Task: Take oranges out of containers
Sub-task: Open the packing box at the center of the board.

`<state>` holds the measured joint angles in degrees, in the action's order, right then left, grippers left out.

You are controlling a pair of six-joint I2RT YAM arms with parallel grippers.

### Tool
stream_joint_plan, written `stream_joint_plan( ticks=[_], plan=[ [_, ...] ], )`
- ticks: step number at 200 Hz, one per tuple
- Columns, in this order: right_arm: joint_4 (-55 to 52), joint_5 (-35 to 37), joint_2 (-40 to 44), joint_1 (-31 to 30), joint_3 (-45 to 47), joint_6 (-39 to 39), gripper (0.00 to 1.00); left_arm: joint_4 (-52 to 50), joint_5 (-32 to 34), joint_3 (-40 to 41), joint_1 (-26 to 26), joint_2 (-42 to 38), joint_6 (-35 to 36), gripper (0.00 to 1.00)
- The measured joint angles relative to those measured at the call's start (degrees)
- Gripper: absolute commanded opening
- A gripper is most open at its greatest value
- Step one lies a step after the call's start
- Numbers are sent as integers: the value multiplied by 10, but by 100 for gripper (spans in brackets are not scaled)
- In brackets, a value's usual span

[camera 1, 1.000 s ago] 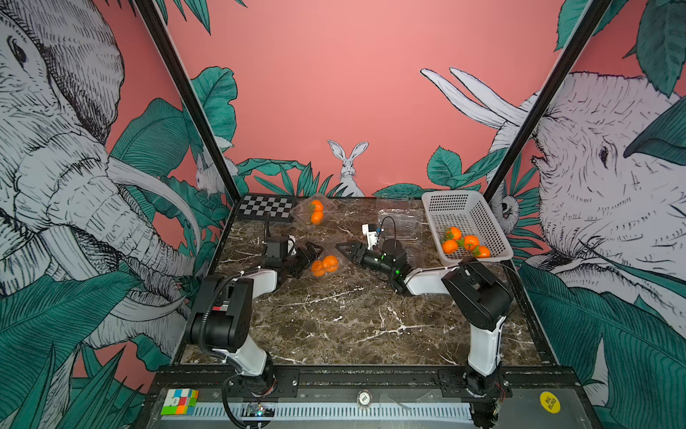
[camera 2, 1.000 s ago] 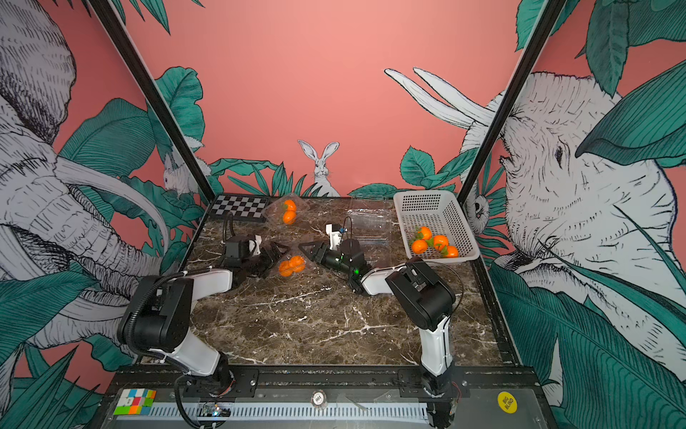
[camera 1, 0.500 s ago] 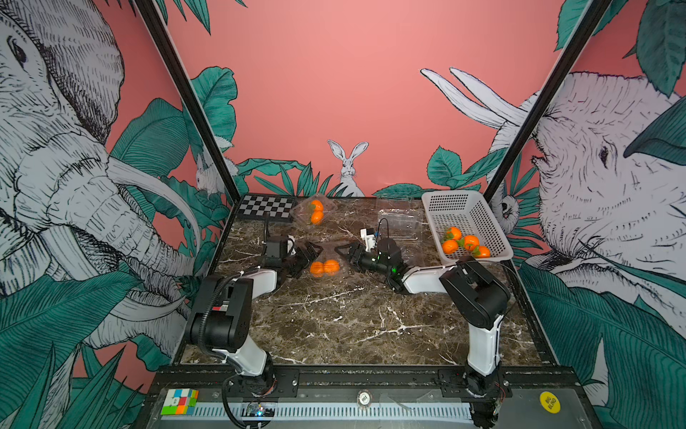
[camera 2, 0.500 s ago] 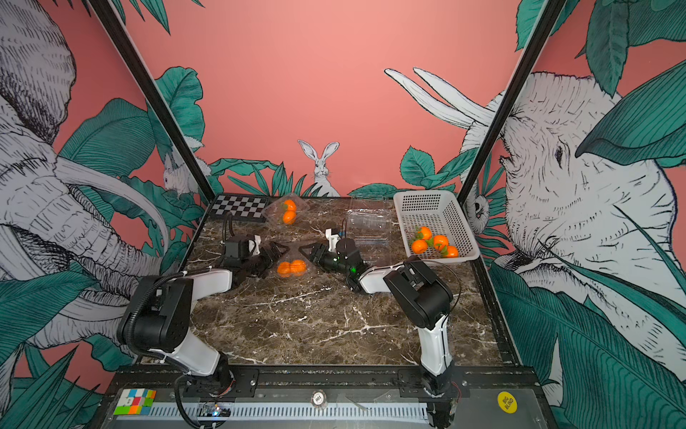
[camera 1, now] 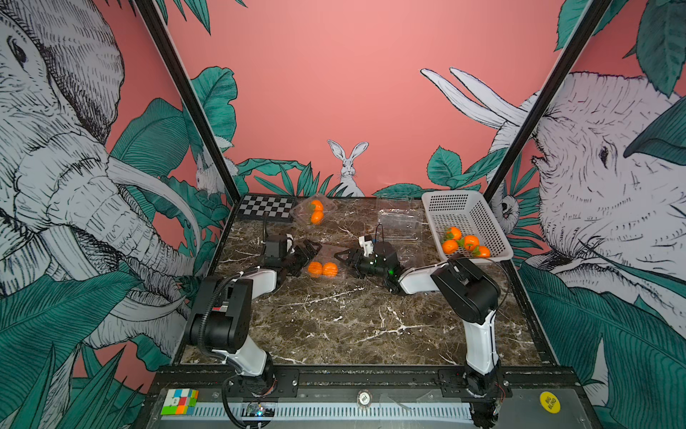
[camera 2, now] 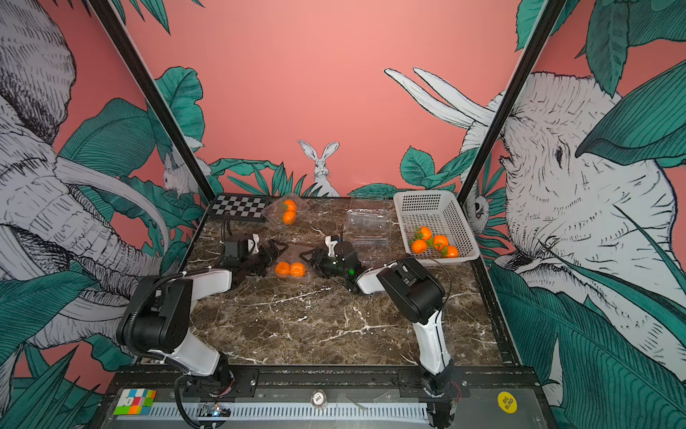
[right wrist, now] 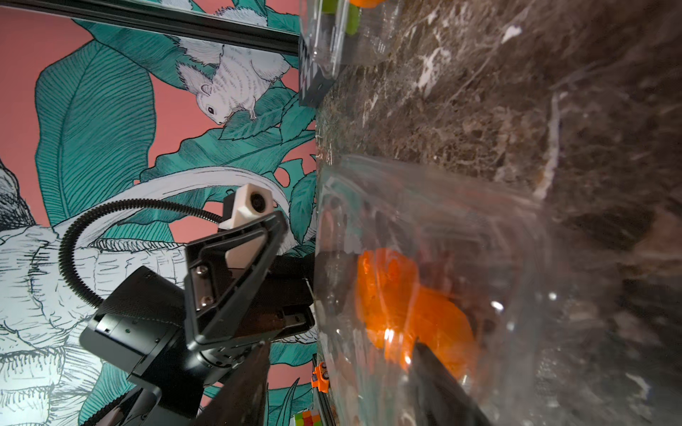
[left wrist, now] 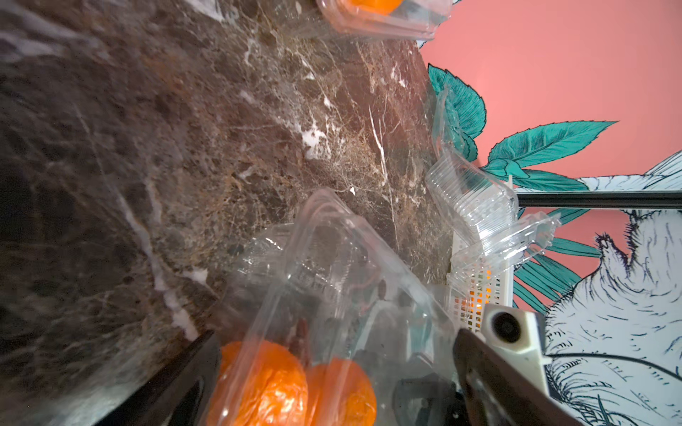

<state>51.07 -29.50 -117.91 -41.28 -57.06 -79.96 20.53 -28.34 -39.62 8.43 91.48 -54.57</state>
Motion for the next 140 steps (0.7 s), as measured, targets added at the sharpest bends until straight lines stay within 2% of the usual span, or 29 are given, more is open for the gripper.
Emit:
stream_joint_plan(
  ticks=[140],
  plan=[
    [49,-18,-28,-1,-32,-23,58,56,25,0,8,17,-39,99]
  ],
)
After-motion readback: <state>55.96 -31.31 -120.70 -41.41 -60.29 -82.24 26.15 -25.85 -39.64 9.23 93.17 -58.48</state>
